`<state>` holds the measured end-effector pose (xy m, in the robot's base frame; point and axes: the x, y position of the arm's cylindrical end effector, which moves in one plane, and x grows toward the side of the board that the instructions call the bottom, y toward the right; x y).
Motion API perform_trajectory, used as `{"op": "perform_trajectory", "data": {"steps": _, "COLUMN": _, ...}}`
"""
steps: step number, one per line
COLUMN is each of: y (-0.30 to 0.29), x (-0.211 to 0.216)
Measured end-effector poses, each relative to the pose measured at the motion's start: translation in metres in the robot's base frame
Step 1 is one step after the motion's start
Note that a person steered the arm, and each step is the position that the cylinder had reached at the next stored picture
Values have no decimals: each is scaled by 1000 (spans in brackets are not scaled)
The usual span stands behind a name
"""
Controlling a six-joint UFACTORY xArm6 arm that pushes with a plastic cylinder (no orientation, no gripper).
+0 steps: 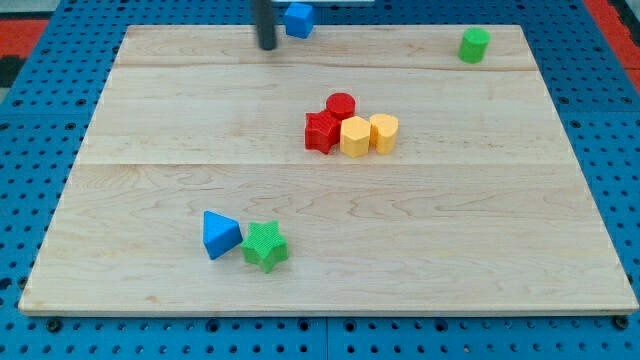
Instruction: Put the green circle into the green star
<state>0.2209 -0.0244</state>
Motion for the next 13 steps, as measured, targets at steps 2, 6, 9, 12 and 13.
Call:
{"op": "perform_trajectory", "data": {"steps": 2, "y": 139, "x": -29}}
{"op": "perform_trajectory", "data": {"steps": 6, "y": 237, "x": 9}}
{"op": "perform_trajectory", "data": {"steps": 9, "y": 265, "x": 119}}
{"op": "perform_trajectory", "data": {"steps": 12, "y": 167, "x": 138}}
{"op": "perform_trajectory", "data": {"steps": 13, "y": 149, "x": 166}}
